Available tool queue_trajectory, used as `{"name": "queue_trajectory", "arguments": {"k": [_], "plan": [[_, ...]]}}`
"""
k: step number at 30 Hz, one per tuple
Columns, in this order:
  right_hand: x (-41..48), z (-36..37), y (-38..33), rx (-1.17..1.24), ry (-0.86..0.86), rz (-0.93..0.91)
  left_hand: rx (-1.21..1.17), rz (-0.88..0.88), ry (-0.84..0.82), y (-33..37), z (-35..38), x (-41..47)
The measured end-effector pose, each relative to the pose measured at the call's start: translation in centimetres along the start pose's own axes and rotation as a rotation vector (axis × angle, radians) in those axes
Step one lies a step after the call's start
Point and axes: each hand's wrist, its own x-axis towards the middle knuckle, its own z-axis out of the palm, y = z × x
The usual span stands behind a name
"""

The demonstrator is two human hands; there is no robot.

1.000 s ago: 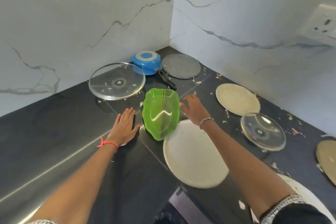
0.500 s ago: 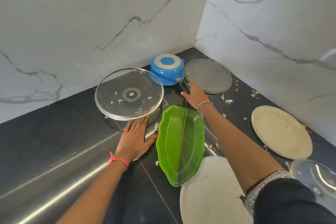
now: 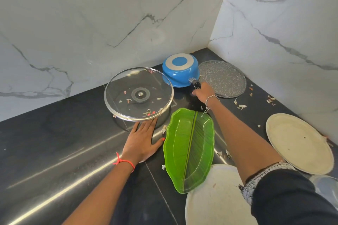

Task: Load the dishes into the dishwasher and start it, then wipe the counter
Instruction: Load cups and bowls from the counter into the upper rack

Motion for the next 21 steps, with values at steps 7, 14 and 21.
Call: {"name": "queue_trajectory", "arguments": {"k": [7, 14, 21], "plan": [[-3.2, -2.1, 1.6, 0.058, 0.081, 0.042, -0.004, -0.002, 0.0, 0.2, -0.2, -0.2], [-10.5, -5.2, 4.0, 0.318, 0.274, 0.051, -0.022, 0.018, -0.04, 0.2, -0.2, -0.5], [-20.5, -7.8, 6.0, 0.383, 0.334, 0.048, -0.093, 0.049, -0.112, 1.2, -2.3, -4.0]]}}
